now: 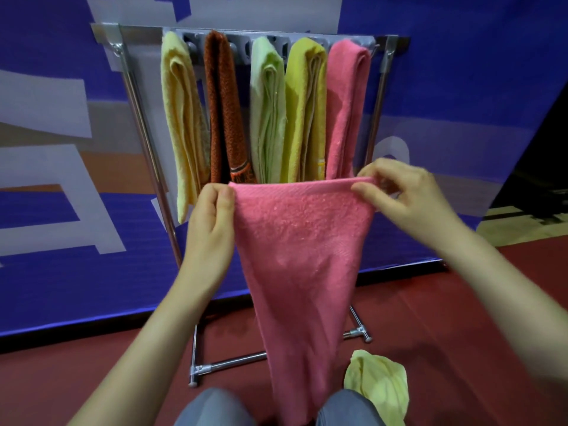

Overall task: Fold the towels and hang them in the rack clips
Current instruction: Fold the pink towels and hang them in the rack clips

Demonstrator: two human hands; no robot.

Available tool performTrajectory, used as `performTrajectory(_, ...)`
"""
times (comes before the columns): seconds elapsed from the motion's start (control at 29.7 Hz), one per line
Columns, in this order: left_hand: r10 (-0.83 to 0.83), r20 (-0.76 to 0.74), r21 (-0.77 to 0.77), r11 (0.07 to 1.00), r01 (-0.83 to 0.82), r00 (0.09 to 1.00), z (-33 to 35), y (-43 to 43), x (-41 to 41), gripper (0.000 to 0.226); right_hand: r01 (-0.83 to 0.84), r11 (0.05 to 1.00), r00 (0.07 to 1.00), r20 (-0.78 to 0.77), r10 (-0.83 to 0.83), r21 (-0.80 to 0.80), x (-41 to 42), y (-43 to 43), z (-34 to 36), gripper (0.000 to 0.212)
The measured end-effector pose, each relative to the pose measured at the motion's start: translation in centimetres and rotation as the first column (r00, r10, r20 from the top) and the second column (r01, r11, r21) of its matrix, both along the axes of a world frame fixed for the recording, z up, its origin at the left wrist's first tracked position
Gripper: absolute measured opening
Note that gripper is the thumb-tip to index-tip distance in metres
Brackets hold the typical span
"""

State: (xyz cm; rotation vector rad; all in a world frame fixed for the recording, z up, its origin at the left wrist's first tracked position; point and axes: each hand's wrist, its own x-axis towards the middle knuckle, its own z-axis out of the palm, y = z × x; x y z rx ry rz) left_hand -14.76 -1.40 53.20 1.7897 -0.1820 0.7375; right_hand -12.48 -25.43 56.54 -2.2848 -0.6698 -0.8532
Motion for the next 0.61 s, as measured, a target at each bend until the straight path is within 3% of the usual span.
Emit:
performTrajectory(0.13,-0.002,-0.077,0.049,0.999,0.006,0.997,-1.6,-0.5,0.6,0.028,-0.043,0.997,0.978,-0.207,0.028,-0.066,0.4,-1.4,-0.9,0.029)
performTrajectory(0.24,0.004,-0.165,0.023,1.000,0.000,0.986,-4.0,-1.1,0.6,0.027,-0.089,0.991,0.914,-0.387,0.122,0.104,0.9,-1.9,-3.8,0.031)
performTrajectory(0.3,-0.017,-0.169,-0.021,1.000,0.014,0.985,-4.1,-1.6,0.6,0.025,-0.064,0.970,0.893,-0.420,0.161,0.235,0.9,-2.2,-4.0,0.034)
performTrajectory(0.44,-0.015,-0.059,-0.056,0.998,0.012,0.998,-2.4,-2.0,1.0,0.018,-0.071,0.882,0.920,-0.312,0.238,0.465,0.6,-2.3,-2.8,0.032)
performTrajectory(0.61,0.004,-0.089,0.017,1.000,-0.002,0.996,-2.4,-1.8,1.5,0.017,0.058,0.905,0.902,-0.410,0.133,0.422,1.0,-1.9,-3.4,0.022)
